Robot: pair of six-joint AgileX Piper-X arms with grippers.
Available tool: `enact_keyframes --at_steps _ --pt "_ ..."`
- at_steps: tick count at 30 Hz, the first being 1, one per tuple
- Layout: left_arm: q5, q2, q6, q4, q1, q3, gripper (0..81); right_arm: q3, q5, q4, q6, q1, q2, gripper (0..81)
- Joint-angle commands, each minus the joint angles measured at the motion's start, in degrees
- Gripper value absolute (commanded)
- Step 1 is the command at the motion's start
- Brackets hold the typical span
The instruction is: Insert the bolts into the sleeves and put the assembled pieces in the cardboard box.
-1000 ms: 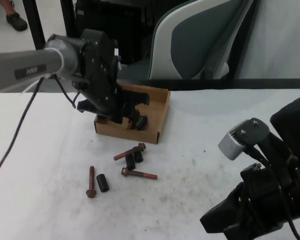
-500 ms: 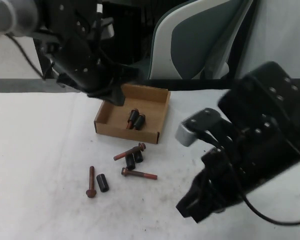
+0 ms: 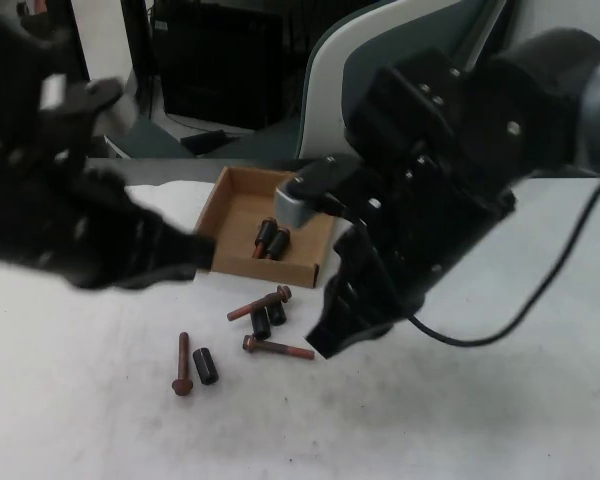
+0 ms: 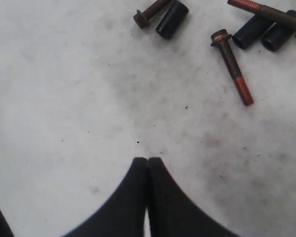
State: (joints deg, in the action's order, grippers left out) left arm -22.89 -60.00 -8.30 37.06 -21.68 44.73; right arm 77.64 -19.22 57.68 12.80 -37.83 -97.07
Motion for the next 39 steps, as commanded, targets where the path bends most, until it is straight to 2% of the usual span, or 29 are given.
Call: enact_keyframes --at_steps 1,5,9,11,13,14,16,21,31,39 --pt "-1.0 1.6 -0.9 -1.0 -0.2 -1.4 0.4 4.3 0.1 2.0 0.4 0.2 -2.8 0.9" --pt "-1.5 10.9 -3.6 -3.9 -0.2 -9.4 0.4 7.9 0.1 3.3 0.4 0.2 -6.3 0.9" --pt "-8.6 19.3 -6.3 -9.0 -0.2 -16.1 0.4 11.1 0.1 5.7 0.4 0.2 -9.6 4.1" --pt "-10.0 23.2 -7.7 -10.2 -0.2 -18.2 0.4 12.6 0.3 6.5 0.4 0.2 -11.3 14.3" --pt "-10.0 26.6 -8.5 -10.3 -0.2 -19.5 0.4 13.5 1.6 6.5 0.6 0.2 -12.9 28.5" --pt "-10.4 28.2 -8.5 -10.3 -0.2 -20.1 0.4 14.0 2.6 6.5 1.0 0.1 -13.6 38.4" --pt "-11.5 31.0 -8.5 -10.3 -0.2 -21.0 0.4 15.0 4.3 6.5 1.8 0.1 -15.1 47.8" --pt "-12.4 34.8 -9.9 -9.8 -0.2 -22.3 0.4 18.4 7.0 7.8 6.7 0.1 -18.8 44.2" --pt "-15.0 35.2 -9.8 -9.7 -0.2 -22.2 0.4 22.3 13.2 4.2 19.5 0.1 -23.2 44.2" --pt "-15.0 35.2 -9.7 -9.8 -0.2 -22.2 0.4 22.3 14.6 1.6 21.9 0.1 -24.9 47.7"
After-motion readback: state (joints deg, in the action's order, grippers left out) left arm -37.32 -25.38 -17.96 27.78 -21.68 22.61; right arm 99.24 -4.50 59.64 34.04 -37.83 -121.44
